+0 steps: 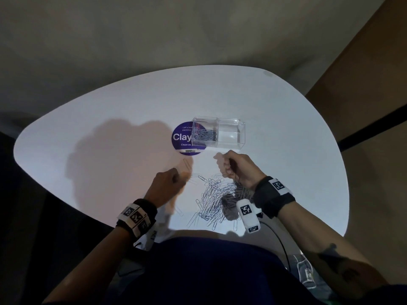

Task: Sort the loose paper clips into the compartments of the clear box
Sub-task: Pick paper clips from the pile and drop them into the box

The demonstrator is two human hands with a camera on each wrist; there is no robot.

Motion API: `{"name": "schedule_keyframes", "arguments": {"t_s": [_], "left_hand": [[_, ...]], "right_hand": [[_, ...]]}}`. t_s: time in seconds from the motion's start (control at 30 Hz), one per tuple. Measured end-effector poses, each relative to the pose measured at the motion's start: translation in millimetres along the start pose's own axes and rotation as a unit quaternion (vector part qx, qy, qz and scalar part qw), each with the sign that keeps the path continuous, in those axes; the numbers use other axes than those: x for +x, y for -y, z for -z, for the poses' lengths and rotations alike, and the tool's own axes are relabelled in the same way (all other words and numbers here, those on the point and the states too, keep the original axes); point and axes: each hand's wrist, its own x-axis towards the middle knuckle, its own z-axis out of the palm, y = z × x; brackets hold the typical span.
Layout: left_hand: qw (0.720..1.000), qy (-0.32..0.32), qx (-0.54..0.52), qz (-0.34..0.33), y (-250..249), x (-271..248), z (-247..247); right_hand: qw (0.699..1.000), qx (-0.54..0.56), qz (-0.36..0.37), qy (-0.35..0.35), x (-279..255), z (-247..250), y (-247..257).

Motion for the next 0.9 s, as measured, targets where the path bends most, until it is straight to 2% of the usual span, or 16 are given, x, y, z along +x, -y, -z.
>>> {"name": "schedule_keyframes", "arguments": {"t_s": [0.03, 0.07, 0.13, 0.17, 0.2, 0.23, 0.27, 0.3, 0.37, 0.43, 0.47, 0.5, 0.57, 0.73, 0.83, 0.9], "left_hand": [[0.994, 0.022, -0.109, 0.011, -4, -2, 2], [0.97, 0.046, -0.236, 0.034, -8, -2, 3], [0.881, 0.078, -0.458, 0.088, -17, -2, 7], [0.843, 0.083, -0.519, 0.11, -18, -2, 8], [0.819, 0.086, -0.554, 0.124, -18, -2, 9], [0.806, 0.092, -0.57, 0.131, -18, -1, 8], [0.805, 0.1, -0.569, 0.134, -21, 0, 7], [0.819, 0.107, -0.548, 0.132, -23, 2, 5], [0.88, 0.104, -0.45, 0.108, -26, 8, 0], [0.957, 0.074, -0.278, 0.031, -25, 16, -8], [0.984, 0.052, -0.172, -0.016, -26, 19, -11], [0.995, 0.03, -0.069, -0.064, -24, 21, -13], [0.989, 0.011, 0.061, -0.135, -22, 22, -15], [0.952, 0.013, 0.2, -0.23, -28, 23, -19], [0.941, 0.002, 0.23, -0.249, -35, 27, -20], [0.938, 0.003, 0.231, -0.26, -36, 29, -20]], "right_hand": [[0.999, -0.037, 0.014, -0.011, -2, 0, -1], [0.997, -0.065, 0.027, -0.017, -6, 0, -2], [0.997, -0.067, 0.042, -0.021, -7, 2, -4], [0.998, -0.047, 0.037, -0.02, -6, 5, -6], [0.999, -0.023, 0.027, -0.019, -4, 9, -8], [1.0, -0.015, 0.013, -0.024, -4, 13, -9], [0.999, -0.025, 0.007, -0.037, -2, 20, -11], [0.997, -0.055, 0.008, -0.046, -2, 26, -11], [0.989, -0.132, 0.039, -0.047, -3, 39, -12], [0.97, -0.229, 0.066, -0.048, -4, 49, -12], [0.96, -0.264, 0.075, -0.059, -6, 53, -12], [0.95, -0.29, 0.087, -0.072, -10, 56, -11], [0.931, -0.333, 0.117, -0.093, -17, 61, -10], [0.866, -0.467, 0.121, -0.133, -22, 76, -8], [0.832, -0.519, 0.106, -0.167, -24, 85, -8], [0.819, -0.539, 0.087, -0.177, -27, 87, -8]]}}
